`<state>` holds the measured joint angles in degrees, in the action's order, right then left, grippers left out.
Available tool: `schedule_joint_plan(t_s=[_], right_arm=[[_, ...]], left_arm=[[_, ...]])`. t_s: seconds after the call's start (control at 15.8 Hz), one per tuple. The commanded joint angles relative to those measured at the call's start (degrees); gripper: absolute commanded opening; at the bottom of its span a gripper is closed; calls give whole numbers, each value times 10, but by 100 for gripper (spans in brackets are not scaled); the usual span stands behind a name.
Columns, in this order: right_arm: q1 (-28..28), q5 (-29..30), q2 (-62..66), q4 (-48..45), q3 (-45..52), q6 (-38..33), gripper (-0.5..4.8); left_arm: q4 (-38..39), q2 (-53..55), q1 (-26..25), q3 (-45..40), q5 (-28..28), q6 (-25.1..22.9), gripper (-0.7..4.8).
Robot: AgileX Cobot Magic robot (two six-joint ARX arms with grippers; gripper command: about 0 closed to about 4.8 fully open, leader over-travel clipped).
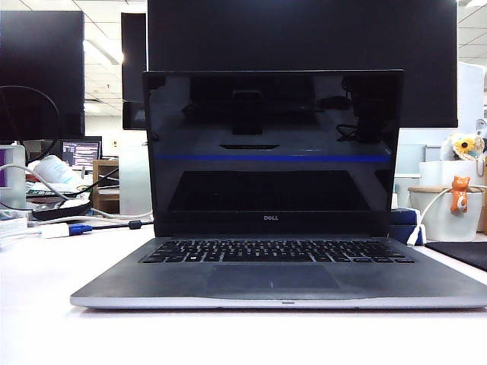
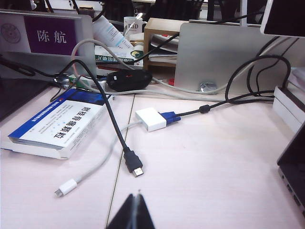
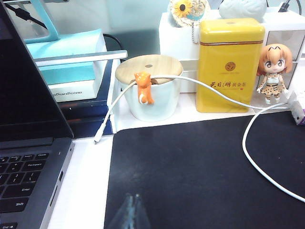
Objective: Close the lid of the gray laptop.
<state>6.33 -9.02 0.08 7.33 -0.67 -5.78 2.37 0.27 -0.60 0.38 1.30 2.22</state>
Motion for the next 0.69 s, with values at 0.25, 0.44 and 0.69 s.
schedule_joint_plan(t_s=[0.25,0.44,0.69], right_arm=[[0,0,0,2,3,-2,-1],[1,28,0,0,2,-9,-1],[0,-1,0,2,-24,-123,-2]], left_arm=[[-7,-2,0,0,-1,2,-6],[-24,-2,0,3,-63,42,-6],[-29,-2,0,45,-101,107,-6]])
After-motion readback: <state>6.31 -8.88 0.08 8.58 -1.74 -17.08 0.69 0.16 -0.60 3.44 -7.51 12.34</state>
